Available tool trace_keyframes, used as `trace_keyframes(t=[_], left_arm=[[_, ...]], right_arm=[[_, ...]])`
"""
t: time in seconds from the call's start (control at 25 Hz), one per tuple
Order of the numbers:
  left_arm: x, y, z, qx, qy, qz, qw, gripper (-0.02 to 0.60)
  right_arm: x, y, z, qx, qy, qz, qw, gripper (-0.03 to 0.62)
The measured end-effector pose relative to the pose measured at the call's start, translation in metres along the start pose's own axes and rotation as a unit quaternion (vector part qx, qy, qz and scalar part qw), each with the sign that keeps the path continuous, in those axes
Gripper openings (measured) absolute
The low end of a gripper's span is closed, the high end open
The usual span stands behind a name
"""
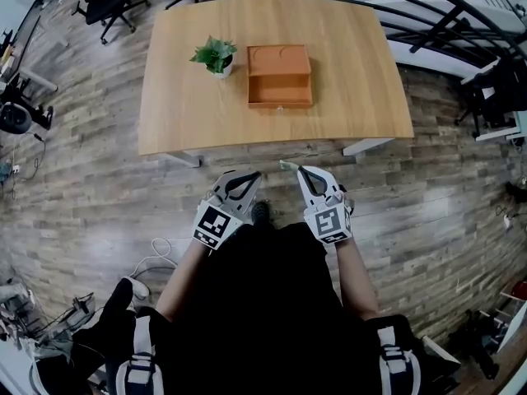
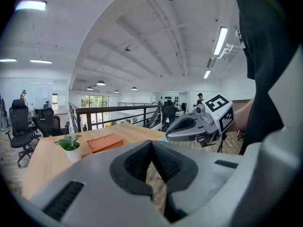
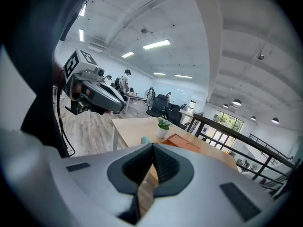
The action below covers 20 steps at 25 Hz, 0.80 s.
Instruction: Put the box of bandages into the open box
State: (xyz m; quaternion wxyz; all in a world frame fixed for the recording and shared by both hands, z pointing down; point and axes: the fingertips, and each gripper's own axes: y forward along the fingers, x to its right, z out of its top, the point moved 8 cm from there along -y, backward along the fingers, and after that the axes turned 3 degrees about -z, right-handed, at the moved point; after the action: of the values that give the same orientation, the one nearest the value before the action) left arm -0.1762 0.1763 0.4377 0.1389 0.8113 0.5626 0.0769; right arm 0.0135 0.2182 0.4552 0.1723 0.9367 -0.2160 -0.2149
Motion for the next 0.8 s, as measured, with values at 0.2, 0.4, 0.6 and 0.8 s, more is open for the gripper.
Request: trace_keyframes(t=[0.2, 0.4, 0.6, 0.8], left_arm=[[-0.012, -0.005, -0.002, -0.001, -0.002, 0.002, 1.0, 0.019], [-0.019, -0.005, -0.006, -0.001, -0.008, 0.008, 0.9999, 0.02], [-0.026, -0.002, -0.006, -0.005, -0.018, 0.018, 0.9997, 0.02], [-0.044, 0.01, 0.0, -0.007, -0.019, 0.029, 0.9994, 0.019]], right_arm=[[0.004, 0.01, 0.007, -0.002, 0.001, -0.006, 1.0, 0.025], [0.003, 0.018, 0.007, -0.005, -0.005, 0.002, 1.0, 0.025], [0.008, 0.03, 0.01, -0.005, -0.009, 0.017, 1.0, 0.025], [0.027, 0.052, 0.013, 0.003, -0.01, 0.027, 1.0, 0.025]])
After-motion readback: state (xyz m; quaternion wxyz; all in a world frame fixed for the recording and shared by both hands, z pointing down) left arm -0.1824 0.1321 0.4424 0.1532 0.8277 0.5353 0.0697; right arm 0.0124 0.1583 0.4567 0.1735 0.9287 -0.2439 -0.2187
